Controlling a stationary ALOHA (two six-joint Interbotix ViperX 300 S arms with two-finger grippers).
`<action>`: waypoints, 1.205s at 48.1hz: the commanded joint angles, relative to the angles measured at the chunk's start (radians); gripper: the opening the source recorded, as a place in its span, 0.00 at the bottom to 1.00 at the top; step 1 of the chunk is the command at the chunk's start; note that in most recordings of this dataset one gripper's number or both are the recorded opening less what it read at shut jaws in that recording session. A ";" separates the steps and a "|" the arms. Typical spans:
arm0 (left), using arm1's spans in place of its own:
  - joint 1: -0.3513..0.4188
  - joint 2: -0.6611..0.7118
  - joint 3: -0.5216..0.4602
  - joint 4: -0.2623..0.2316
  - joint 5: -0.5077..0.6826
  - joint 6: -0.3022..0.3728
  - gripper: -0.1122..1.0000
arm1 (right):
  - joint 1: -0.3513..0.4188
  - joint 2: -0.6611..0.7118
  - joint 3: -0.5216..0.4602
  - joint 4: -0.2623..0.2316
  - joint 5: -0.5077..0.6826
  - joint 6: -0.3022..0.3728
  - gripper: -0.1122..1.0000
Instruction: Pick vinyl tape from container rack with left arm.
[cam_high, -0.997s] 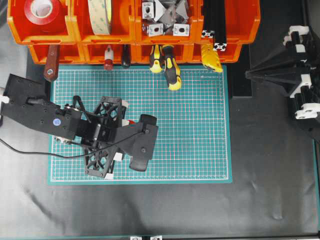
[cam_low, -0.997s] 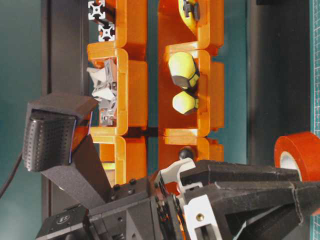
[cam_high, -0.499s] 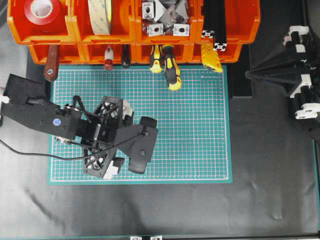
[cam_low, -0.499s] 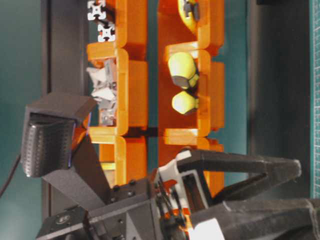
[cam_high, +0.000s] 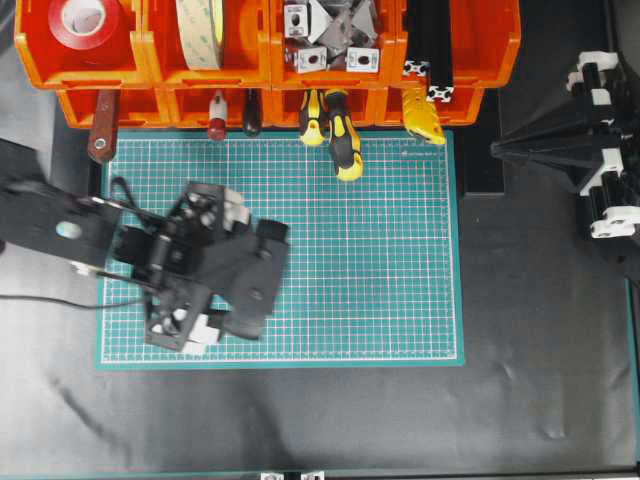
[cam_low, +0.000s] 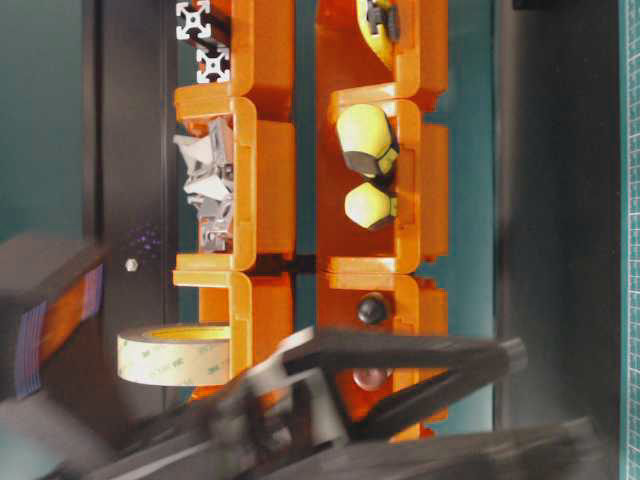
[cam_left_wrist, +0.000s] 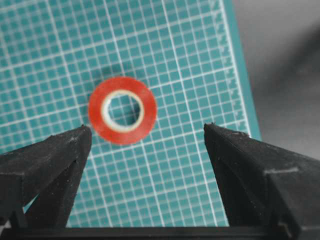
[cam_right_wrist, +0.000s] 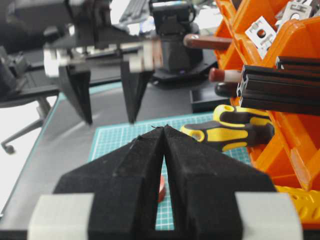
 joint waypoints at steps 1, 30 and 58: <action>-0.005 -0.135 0.025 0.002 -0.003 -0.009 0.88 | 0.002 0.005 -0.018 0.003 -0.012 0.000 0.11; -0.028 -0.762 0.365 0.002 -0.244 -0.051 0.88 | 0.000 -0.003 -0.020 0.003 -0.008 0.000 0.11; -0.005 -0.979 0.532 0.002 -0.526 -0.049 0.88 | -0.005 -0.006 -0.020 0.003 -0.006 0.000 0.11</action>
